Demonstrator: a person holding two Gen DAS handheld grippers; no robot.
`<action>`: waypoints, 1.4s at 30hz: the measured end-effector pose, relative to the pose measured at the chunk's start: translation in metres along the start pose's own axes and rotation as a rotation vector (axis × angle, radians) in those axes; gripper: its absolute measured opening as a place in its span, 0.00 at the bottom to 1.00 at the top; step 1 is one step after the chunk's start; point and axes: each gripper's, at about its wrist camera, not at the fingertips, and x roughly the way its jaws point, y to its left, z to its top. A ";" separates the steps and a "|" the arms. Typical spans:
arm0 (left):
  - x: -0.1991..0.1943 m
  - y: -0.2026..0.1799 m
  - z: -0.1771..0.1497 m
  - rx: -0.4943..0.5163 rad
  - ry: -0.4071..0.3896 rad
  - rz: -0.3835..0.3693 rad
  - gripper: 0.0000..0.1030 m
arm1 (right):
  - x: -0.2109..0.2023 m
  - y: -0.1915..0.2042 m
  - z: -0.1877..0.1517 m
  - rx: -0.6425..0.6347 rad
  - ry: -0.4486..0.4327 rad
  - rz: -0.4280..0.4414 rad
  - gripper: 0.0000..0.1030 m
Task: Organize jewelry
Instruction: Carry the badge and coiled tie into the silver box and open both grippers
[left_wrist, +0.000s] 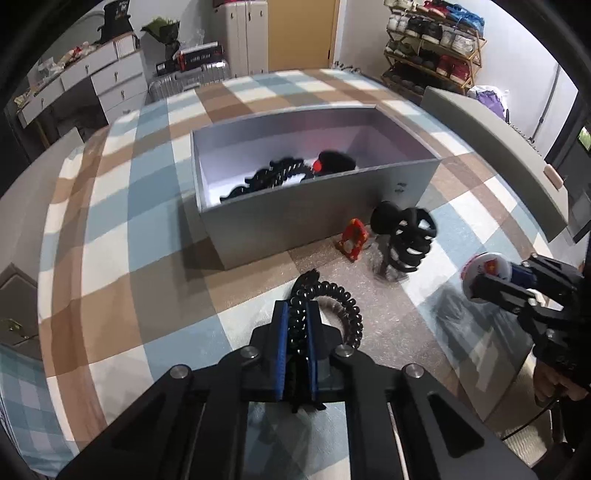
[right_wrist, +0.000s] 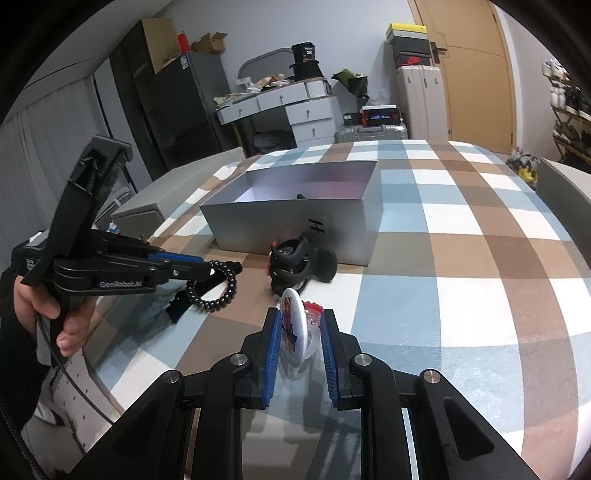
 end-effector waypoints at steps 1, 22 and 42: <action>-0.004 -0.003 0.000 0.012 -0.008 0.003 0.05 | 0.000 0.000 0.000 0.000 0.001 0.000 0.20; -0.050 0.013 0.034 -0.172 -0.273 -0.031 0.05 | -0.020 -0.012 0.074 0.030 -0.162 0.089 0.20; 0.001 0.026 0.071 -0.295 -0.246 -0.109 0.05 | 0.073 -0.019 0.124 0.012 -0.044 0.065 0.20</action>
